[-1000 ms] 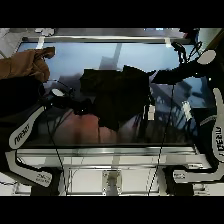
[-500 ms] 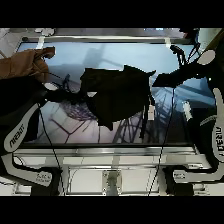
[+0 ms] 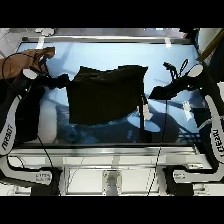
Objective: Fold the clothes and pants, and hang the long-sleeved shirts on hangers.
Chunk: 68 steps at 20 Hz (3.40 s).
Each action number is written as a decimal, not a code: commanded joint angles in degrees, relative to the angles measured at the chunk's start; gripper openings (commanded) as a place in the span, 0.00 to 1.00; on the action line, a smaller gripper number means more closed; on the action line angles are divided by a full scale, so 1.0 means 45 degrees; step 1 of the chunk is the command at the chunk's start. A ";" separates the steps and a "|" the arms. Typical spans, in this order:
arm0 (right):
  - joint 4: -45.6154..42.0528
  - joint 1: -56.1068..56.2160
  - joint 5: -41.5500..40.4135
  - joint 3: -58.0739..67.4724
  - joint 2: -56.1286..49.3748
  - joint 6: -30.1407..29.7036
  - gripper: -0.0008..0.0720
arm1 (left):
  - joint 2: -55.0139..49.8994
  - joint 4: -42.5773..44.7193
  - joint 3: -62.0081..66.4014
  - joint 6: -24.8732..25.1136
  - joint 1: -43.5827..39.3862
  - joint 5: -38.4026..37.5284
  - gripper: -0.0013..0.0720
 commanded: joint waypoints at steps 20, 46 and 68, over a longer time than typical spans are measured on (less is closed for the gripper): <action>0.0573 0.0015 -0.3021 -0.1855 -0.0024 -0.0457 0.74 | 0.6703 -0.3453 -1.1919 -0.0967 0.1399 0.0384 0.72; 0.2599 0.0010 -0.4741 -0.2628 -0.1656 -0.0243 0.74 | 0.5702 -0.5950 -1.2041 -0.0364 -0.0160 0.4639 0.03; 0.1457 0.0000 0.2297 -0.2618 0.4099 -0.1462 0.03 | 1.1045 0.0452 -0.8684 -0.0389 0.1428 -0.1681 0.03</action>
